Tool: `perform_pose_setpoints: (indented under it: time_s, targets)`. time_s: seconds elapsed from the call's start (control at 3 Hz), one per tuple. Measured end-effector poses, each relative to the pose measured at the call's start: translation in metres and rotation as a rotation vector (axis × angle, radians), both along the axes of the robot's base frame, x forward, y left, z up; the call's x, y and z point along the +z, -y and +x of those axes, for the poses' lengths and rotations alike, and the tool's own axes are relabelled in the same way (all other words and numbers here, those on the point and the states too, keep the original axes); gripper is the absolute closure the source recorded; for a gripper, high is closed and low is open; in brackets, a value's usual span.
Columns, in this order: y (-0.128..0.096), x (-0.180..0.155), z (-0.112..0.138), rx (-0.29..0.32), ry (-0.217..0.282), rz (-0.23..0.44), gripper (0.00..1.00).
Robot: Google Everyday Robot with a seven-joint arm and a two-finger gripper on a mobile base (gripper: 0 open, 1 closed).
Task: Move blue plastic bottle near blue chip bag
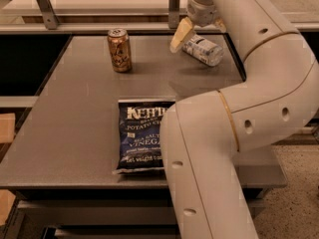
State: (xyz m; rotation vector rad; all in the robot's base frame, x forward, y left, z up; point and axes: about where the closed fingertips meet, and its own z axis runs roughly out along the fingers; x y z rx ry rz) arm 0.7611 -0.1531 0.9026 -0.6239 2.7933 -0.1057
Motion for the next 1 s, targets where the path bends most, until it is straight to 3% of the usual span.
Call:
perform_pose_setpoints:
  time_s: [0.67,1.0]
  targets:
    - [0.004,-0.023,-0.002,0.005,-0.045,0.044,0.0]
    - [0.002,-0.027,0.005,0.009,-0.03,0.051,0.0]
